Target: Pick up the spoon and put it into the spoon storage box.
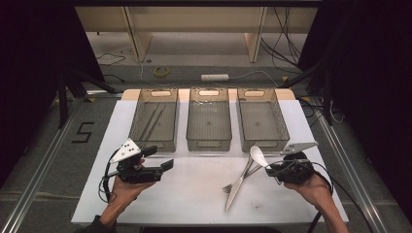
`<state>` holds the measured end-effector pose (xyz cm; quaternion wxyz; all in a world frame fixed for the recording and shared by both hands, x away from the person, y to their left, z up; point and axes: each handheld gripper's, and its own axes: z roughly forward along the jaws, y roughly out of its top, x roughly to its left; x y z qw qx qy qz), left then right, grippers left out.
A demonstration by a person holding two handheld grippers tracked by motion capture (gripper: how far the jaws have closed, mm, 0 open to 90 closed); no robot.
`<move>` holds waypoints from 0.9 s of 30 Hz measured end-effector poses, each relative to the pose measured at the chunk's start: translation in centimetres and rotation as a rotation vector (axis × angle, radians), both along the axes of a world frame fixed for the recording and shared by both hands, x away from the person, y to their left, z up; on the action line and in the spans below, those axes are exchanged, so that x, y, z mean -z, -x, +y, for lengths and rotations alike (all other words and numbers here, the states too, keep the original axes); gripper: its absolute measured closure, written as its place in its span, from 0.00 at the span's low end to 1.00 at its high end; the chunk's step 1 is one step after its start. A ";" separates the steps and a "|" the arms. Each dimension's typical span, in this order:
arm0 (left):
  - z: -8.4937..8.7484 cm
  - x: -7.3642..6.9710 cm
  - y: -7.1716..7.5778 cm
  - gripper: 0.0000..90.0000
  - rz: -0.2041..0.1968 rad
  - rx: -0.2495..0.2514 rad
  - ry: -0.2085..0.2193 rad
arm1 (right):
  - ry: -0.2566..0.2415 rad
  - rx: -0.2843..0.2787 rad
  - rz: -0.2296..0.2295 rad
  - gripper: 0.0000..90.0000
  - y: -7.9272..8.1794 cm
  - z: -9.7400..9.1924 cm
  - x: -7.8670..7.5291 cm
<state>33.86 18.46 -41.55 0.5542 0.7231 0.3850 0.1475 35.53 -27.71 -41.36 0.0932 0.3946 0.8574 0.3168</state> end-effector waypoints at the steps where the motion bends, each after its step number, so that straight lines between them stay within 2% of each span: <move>1: 0.0 0.0 0.0 0.18 -0.001 0.000 0.001 | -0.006 0.000 -0.002 0.85 -0.3 0.2 -0.2; 7: 0.0 0.0 0.0 0.18 -0.004 0.000 0.002 | -0.038 -0.009 -0.016 0.85 -1.8 1.6 -1.0; 22: 0.0 -0.1 0.0 0.18 -0.010 -0.001 -0.002 | -0.057 -0.037 -0.056 0.85 -5.0 5.9 -2.3; 27: -0.1 -0.1 0.0 0.18 -0.011 0.000 -0.002 | -0.054 -0.047 -0.059 0.85 -5.5 7.0 -2.4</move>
